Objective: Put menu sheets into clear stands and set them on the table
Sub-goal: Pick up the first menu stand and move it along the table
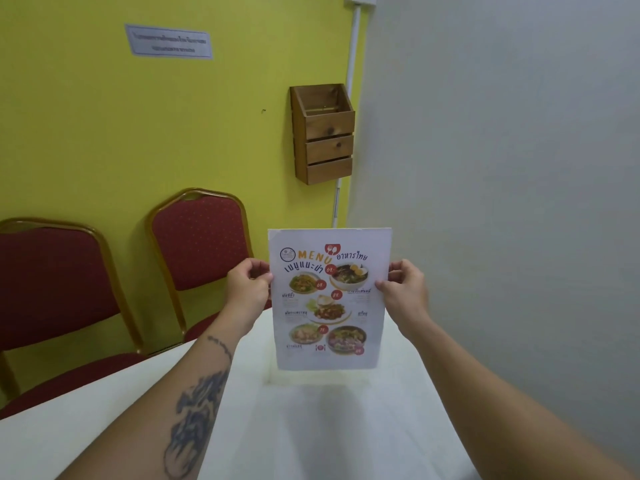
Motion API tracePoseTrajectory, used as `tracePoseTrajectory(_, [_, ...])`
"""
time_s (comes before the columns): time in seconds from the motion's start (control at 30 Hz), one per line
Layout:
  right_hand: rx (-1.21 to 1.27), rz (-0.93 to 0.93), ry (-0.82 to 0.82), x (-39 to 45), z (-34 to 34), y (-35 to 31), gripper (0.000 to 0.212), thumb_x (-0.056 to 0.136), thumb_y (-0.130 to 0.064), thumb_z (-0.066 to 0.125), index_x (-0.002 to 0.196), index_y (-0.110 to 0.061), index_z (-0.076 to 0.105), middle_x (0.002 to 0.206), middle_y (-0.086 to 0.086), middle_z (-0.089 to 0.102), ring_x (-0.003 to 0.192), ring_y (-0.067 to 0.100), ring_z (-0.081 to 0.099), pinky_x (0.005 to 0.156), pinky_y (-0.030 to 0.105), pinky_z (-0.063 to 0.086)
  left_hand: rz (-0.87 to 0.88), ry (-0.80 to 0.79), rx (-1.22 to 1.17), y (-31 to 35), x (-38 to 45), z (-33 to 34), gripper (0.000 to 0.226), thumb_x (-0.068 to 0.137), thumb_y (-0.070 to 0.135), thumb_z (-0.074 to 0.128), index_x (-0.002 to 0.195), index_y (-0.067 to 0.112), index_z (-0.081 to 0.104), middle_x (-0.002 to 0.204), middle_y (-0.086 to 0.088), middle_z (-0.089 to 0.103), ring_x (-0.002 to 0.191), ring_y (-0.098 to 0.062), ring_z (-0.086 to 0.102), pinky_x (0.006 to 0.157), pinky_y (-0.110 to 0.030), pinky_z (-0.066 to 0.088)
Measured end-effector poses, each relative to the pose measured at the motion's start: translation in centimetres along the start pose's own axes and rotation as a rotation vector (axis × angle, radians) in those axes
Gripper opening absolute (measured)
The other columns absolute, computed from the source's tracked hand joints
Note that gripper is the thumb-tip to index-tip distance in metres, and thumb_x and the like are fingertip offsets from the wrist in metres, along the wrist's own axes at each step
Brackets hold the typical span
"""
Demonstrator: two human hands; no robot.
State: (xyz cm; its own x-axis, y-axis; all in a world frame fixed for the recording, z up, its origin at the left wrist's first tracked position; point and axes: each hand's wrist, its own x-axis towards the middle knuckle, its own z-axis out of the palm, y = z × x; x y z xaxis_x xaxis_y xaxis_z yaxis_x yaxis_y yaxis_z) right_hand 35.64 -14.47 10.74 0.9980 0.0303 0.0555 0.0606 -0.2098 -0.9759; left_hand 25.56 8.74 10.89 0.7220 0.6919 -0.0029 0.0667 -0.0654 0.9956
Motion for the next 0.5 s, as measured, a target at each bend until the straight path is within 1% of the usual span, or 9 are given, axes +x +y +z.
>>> tracePoseTrajectory(0.07, [0.021,0.005,0.015,2.0,0.0,0.3,0.024,0.083,0.003,0.065,0.077,-0.019,0.058,0.081,0.008,0.07,0.078,0.028,0.071,0.07,0.044,0.061,0.0,0.015,0.021,0.1,2.0,1.8,0.018,0.091,0.001,0.056,0.08,0.015,0.061,0.086,-0.006,0.065,0.083,-0.025,0.065,0.08,-0.053,0.06])
tracePoseTrajectory(0.1, [0.027,0.014,0.025,2.9,0.0,0.5,0.025,0.082,0.003,0.065,0.076,-0.02,0.058,0.081,0.009,0.071,0.08,0.03,0.073,0.07,0.045,0.062,0.0,0.023,0.033,0.1,2.8,2.6,0.018,0.09,0.002,0.057,0.08,0.016,0.062,0.087,-0.006,0.066,0.085,-0.026,0.066,0.084,-0.055,0.058])
tracePoseTrajectory(0.17, [0.044,0.035,0.043,4.5,0.2,0.9,0.026,0.08,0.003,0.063,0.075,-0.022,0.059,0.081,0.01,0.072,0.082,0.033,0.074,0.071,0.048,0.063,-0.009,0.049,0.044,-0.1,4.3,4.3,0.018,0.089,0.002,0.057,0.08,0.017,0.062,0.091,-0.008,0.068,0.091,-0.029,0.068,0.088,-0.055,0.057])
tracePoseTrajectory(0.23, [0.051,0.042,0.057,5.8,0.5,1.5,0.024,0.078,0.001,0.063,0.074,-0.023,0.059,0.08,0.009,0.073,0.081,0.032,0.074,0.072,0.051,0.062,-0.022,0.091,0.04,-0.1,5.4,5.8,0.018,0.089,0.002,0.058,0.081,0.018,0.062,0.093,-0.008,0.069,0.093,-0.03,0.069,0.087,-0.054,0.057])
tracePoseTrajectory(0.33, [0.035,0.046,0.059,6.8,0.9,2.5,0.024,0.078,-0.001,0.063,0.074,-0.024,0.059,0.079,0.006,0.073,0.079,0.029,0.074,0.072,0.05,0.062,-0.051,0.153,0.025,-0.7,6.2,7.3,0.021,0.09,0.001,0.057,0.079,0.019,0.061,0.088,-0.004,0.067,0.082,-0.024,0.066,0.082,-0.051,0.059])
tracePoseTrajectory(0.4, [0.014,0.049,0.052,7.3,1.0,3.2,0.023,0.081,-0.002,0.063,0.076,-0.023,0.058,0.08,0.004,0.073,0.08,0.028,0.074,0.072,0.047,0.062,-0.072,0.194,0.008,-1.4,6.4,8.2,0.017,0.091,0.003,0.057,0.083,0.018,0.062,0.09,-0.005,0.067,0.081,-0.022,0.066,0.071,-0.043,0.06])
tracePoseTrajectory(0.43, [0.0,0.052,0.046,7.6,1.0,3.6,0.022,0.082,-0.003,0.063,0.077,-0.023,0.058,0.08,0.003,0.073,0.08,0.026,0.073,0.072,0.046,0.062,-0.075,0.212,0.006,-1.6,6.4,8.6,0.014,0.091,0.004,0.057,0.087,0.016,0.063,0.092,-0.005,0.068,0.079,-0.02,0.065,0.065,-0.037,0.057])
tracePoseTrajectory(0.47, [-0.013,0.055,0.038,7.9,1.0,3.7,0.021,0.084,-0.004,0.063,0.079,-0.023,0.057,0.081,0.002,0.073,0.08,0.025,0.073,0.072,0.046,0.062,-0.067,0.229,0.009,-1.7,6.4,8.9,0.011,0.092,0.005,0.057,0.091,0.015,0.063,0.093,-0.005,0.068,0.076,-0.017,0.064,0.061,-0.031,0.053])
tracePoseTrajectory(0.5, [-0.026,0.055,0.026,8.1,1.0,3.8,0.02,0.085,-0.004,0.062,0.08,-0.023,0.057,0.081,0.001,0.072,0.081,0.024,0.073,0.072,0.045,0.062,-0.055,0.244,0.025,-1.6,6.4,9.3,0.01,0.092,0.006,0.057,0.094,0.013,0.064,0.092,-0.003,0.067,0.076,-0.015,0.062,0.061,-0.029,0.05])
